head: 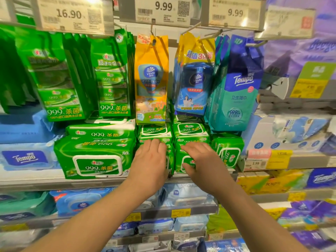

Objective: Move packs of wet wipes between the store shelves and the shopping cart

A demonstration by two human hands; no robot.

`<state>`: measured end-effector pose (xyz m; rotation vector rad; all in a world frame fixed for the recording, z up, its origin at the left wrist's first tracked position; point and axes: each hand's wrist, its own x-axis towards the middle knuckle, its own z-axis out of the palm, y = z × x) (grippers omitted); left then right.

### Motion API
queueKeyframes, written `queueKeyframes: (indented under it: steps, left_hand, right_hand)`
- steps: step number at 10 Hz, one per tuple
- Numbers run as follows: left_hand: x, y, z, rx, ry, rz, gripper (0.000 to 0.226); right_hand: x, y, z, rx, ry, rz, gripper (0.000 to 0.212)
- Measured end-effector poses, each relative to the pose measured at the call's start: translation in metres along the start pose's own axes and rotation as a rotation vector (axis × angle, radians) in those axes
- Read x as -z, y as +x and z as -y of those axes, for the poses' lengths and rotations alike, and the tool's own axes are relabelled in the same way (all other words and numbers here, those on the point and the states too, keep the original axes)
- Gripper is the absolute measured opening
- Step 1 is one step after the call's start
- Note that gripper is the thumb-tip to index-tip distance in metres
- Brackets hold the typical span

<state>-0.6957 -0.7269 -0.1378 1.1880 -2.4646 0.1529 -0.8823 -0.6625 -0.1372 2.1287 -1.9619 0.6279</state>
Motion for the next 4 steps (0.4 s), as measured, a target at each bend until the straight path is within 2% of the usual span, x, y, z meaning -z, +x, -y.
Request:
queueKeyframes:
  steps: [1,2,3,4]
  left_hand:
    - [0.005,-0.003,0.002,-0.058,-0.001,0.049,0.07]
    - [0.022,-0.003,0.0,-0.068,-0.022,0.102,0.089]
    - [0.031,-0.002,0.004,-0.121,-0.036,0.104,0.092]
    - [0.034,0.0,0.008,-0.138,-0.064,0.083,0.088]
  right_hand:
    - [0.001,-0.001,0.001,-0.023,-0.005,-0.012,0.05]
    - [0.012,-0.001,0.006,-0.09,0.002,0.066,0.055]
    - [0.024,0.002,0.011,-0.112,-0.031,0.188,0.062]
    - [0.041,-0.003,0.018,-0.133,-0.067,0.223,0.066]
